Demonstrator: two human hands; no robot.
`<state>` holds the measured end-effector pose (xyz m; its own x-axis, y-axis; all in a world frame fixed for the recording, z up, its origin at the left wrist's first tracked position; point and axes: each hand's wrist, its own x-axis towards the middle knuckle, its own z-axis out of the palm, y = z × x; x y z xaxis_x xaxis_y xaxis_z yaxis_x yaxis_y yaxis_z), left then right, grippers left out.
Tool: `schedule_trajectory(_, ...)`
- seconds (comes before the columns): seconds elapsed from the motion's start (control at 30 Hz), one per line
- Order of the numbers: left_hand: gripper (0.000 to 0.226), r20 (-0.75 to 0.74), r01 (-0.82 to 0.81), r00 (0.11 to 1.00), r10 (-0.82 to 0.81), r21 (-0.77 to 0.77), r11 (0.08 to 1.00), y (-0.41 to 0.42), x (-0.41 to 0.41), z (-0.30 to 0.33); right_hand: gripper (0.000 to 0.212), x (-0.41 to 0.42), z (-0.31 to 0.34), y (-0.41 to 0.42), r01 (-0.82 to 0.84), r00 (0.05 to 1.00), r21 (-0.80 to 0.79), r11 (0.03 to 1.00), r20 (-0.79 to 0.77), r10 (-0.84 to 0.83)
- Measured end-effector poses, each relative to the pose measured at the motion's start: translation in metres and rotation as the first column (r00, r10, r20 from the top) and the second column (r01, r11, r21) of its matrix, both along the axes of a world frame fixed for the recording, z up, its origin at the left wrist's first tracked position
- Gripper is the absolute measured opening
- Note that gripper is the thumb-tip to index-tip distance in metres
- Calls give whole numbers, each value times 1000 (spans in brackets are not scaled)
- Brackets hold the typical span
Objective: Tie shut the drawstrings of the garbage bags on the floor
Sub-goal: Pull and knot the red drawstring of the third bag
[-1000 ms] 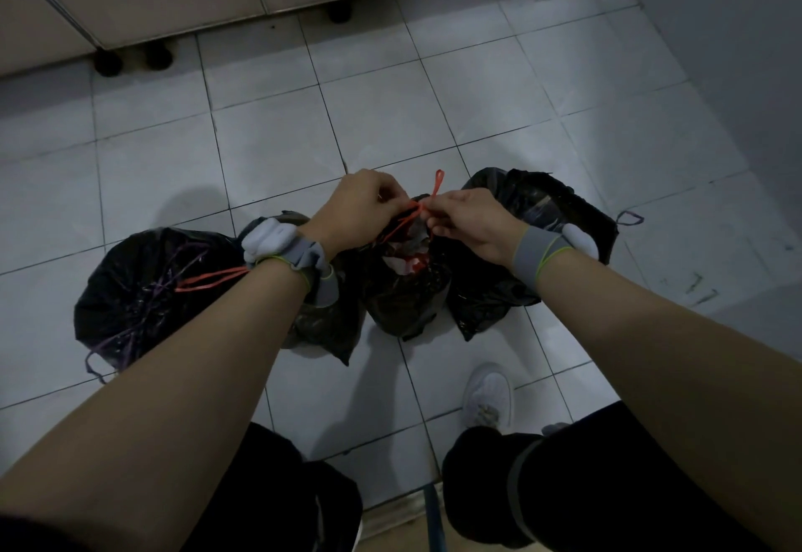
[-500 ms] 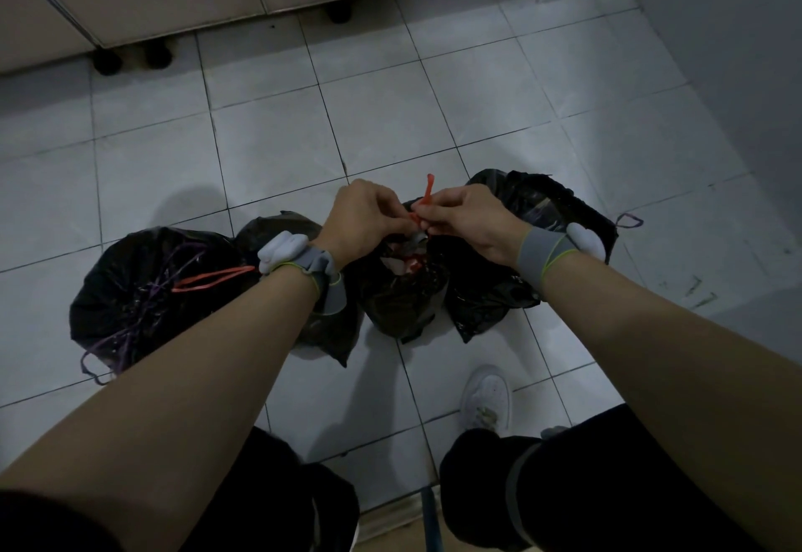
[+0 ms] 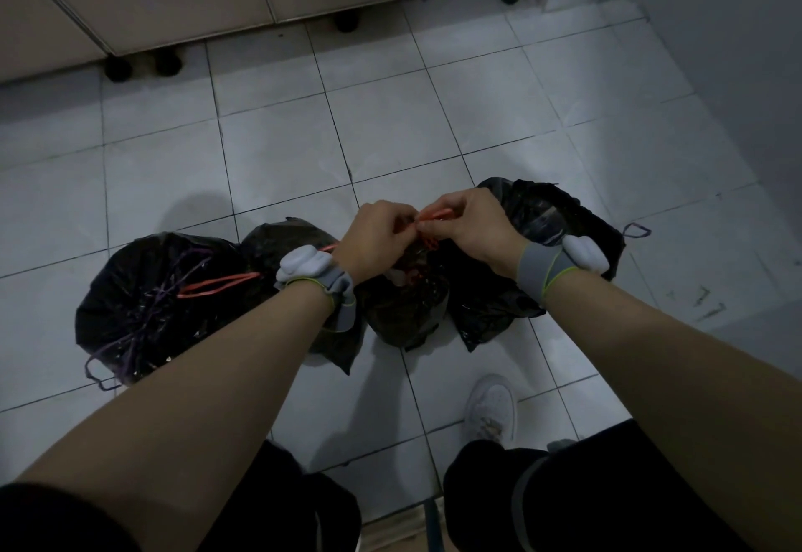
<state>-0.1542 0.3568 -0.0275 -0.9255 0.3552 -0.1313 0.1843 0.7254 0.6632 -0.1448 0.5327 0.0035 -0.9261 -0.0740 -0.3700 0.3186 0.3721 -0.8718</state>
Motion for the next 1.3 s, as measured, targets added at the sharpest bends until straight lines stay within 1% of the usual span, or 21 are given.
schedule_trajectory(0.07, 19, 56, -39, 998, 36, 37, 999, -2, -1, 0, 16, 0, -1, 1, -1, 1000, 29, 1000, -20, 1)
schedule_trajectory(0.13, 20, 150, -70, 987, 54, 103, 992, -5, -2, 0, 16, 0, -2, 2, -12, 1000, 45, 999, -23, 14)
schedule_trajectory(0.27, 21, 286, -120, 957, 54, 220, 968, -7, -4, -1, 18, 0, -4, 2, -12, 1000, 17, 1000, 7, 12)
schedule_trajectory(0.37, 17, 394, -169, 918, 42, 294, 941, -7, -6, 2, 17, -1, -4, 1, -5, 1000, 22, 1000, 6, 5)
schedule_trajectory(0.43, 17, 459, -226, 886, 64, 308, 924, -7, -6, 6, 17, -1, -5, 2, -10, 1000, 48, 999, -11, 11)
schedule_trajectory(0.53, 26, 617, -378, 781, 99, 340, 861, -3, -7, 10, 16, -1, -4, 3, -27, 999, 82, 996, -29, 30)
schedule_trajectory(0.6, 29, 691, -468, 714, 117, 346, 813, 0, -7, 10, 17, 0, -3, 3, -31, 998, 110, 993, -43, 36)
schedule_trajectory(0.77, 28, 752, -574, 653, 92, 412, 708, 3, -8, 7, 16, 0, -3, 3, -37, 997, 156, 987, -61, 47)
schedule_trajectory(0.87, 23, 794, -646, 602, 86, 421, 636, -1, -11, 7, 16, 0, -5, 2, -14, 996, 176, 984, -79, 28)
schedule_trajectory(0.97, 22, 816, -714, 571, 92, 438, 547, -4, -13, 9, 16, -1, -5, 3, 18, 999, 110, 994, -45, -13)
schedule_trajectory(1.03, 19, 830, -762, 552, 82, 463, 452, -6, -14, 10, 15, -1, -5, 4, 35, 999, 44, 998, -16, -34)
schedule_trajectory(1.1, 18, 854, -814, 517, 62, 468, 343, -8, -17, 11, 16, 0, -3, 3, 76, 997, -61, 995, 29, -75)
schedule_trajectory(1.13, 19, 865, -832, 500, 52, 463, 305, -9, -17, 12, 17, 0, -2, 3, 107, 993, -117, 987, 60, -100)
schedule_trajectory(1.17, 19, 874, -844, 484, 44, 453, 286, -10, -18, 12, 19, 0, -1, 2, 141, 987, -171, 975, 98, -126)
schedule_trajectory(1.23, 18, 889, -858, 456, 36, 428, 285, -11, -19, 12, 21, 0, 1, 1, 204, 972, -252, 946, 165, -165)
schedule_trajectory(1.3, 16, 906, -875, 421, 34, 396, 277, -12, -19, 12, 22, -1, 2, 1, 244, 960, -284, 927, 205, -190)
